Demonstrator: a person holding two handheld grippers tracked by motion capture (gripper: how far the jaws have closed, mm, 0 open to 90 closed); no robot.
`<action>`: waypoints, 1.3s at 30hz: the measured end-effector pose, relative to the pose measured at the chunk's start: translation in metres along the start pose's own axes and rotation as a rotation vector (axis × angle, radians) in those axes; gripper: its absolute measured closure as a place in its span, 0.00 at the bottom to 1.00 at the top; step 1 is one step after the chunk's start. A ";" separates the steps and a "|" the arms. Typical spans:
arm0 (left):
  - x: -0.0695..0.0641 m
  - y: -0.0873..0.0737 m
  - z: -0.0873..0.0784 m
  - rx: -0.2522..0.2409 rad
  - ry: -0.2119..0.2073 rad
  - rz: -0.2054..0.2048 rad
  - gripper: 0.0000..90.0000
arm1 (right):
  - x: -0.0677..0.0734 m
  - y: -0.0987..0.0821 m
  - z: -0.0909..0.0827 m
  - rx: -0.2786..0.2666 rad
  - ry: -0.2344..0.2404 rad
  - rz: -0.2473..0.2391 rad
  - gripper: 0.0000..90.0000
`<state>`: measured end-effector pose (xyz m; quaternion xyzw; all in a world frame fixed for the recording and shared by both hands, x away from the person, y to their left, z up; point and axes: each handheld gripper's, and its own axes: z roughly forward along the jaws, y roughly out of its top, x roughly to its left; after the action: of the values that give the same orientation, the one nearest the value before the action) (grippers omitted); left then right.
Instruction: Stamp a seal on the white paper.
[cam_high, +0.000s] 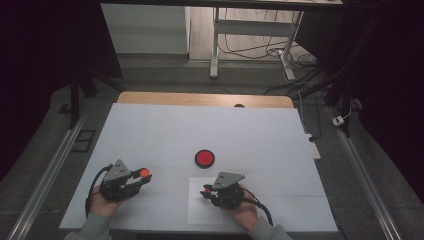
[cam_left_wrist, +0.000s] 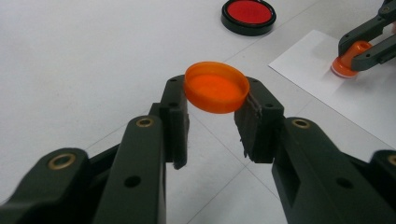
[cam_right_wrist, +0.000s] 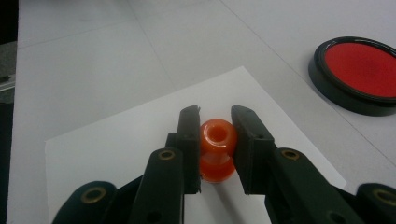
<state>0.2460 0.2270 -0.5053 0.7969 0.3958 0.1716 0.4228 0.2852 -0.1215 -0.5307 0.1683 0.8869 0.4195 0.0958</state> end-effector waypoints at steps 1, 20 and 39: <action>0.000 0.000 0.000 0.000 0.000 0.000 0.73 | 0.000 0.000 0.000 0.000 0.000 0.001 0.81; 0.000 0.000 0.000 -0.001 0.002 -0.001 0.73 | 0.001 -0.002 0.000 -0.013 -0.001 0.012 0.81; 0.001 0.000 0.000 0.000 0.002 -0.003 0.73 | 0.000 -0.002 0.000 -0.012 0.000 0.017 0.81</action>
<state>0.2469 0.2280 -0.5056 0.7962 0.3975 0.1719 0.4225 0.2848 -0.1224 -0.5320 0.1755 0.8829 0.4254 0.0933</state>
